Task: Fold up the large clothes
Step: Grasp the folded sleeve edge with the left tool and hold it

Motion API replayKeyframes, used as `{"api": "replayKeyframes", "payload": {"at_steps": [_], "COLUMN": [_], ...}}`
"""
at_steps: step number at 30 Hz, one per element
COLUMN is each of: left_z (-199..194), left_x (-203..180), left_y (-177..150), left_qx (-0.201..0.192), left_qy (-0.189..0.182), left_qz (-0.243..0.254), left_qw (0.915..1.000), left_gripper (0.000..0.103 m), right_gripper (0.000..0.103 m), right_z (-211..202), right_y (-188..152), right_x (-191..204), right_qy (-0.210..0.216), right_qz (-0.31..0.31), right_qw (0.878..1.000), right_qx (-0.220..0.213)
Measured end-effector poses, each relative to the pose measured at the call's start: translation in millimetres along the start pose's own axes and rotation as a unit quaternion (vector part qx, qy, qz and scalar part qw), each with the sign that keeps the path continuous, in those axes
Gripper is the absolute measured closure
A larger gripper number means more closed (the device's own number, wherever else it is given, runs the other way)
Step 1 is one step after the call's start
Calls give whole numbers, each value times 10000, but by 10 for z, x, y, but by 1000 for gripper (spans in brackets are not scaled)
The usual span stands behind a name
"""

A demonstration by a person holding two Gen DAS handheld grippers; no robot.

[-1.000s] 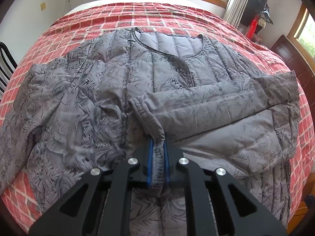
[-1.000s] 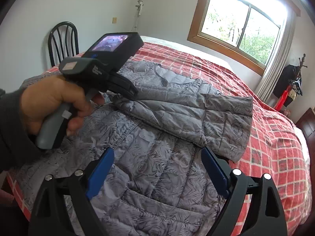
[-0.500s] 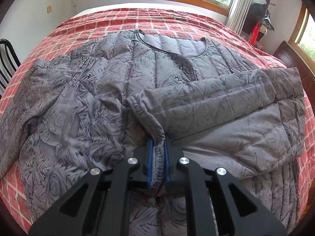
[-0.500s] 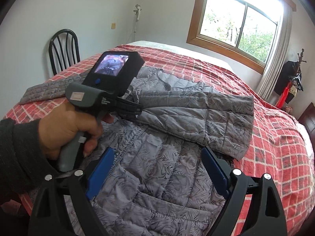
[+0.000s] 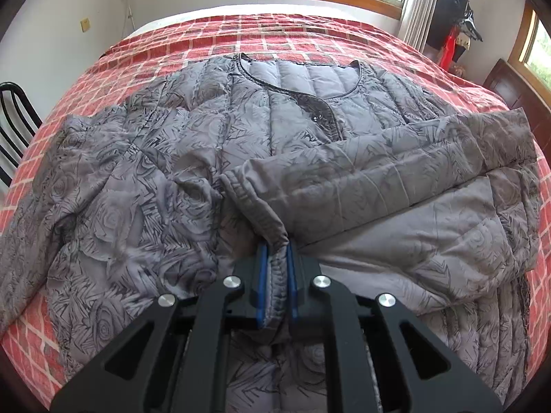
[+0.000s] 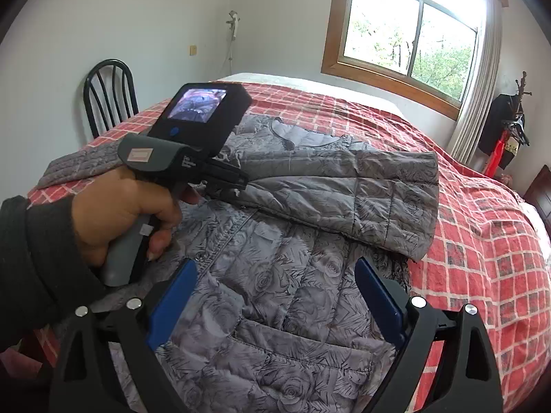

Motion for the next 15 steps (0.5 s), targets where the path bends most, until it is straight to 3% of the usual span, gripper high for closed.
{"api": "replayKeyframes", "payload": {"at_steps": [15], "left_z": [-141], "left_x": [45], "left_y": [27], "left_qx": [-79], "left_qy": [-9], "left_qz": [4], "left_qw": [10000], "left_gripper": [95], "right_gripper": [9], "right_z": [-22], "right_y": [-52], "right_x": [70], "right_qy": [38], "right_qz": [-35], "right_qw": [10000], "right_qx": [72]}}
Point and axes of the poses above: each gripper's, at about its wrist camera, not at the fingertips, and z roughly the way its jaws point, x to its left, y to its top, the point moved 6 cm from there along z, roughly the way its jaws point, and after that the axes turned 14 degrees about z, right-handed, at the moved point
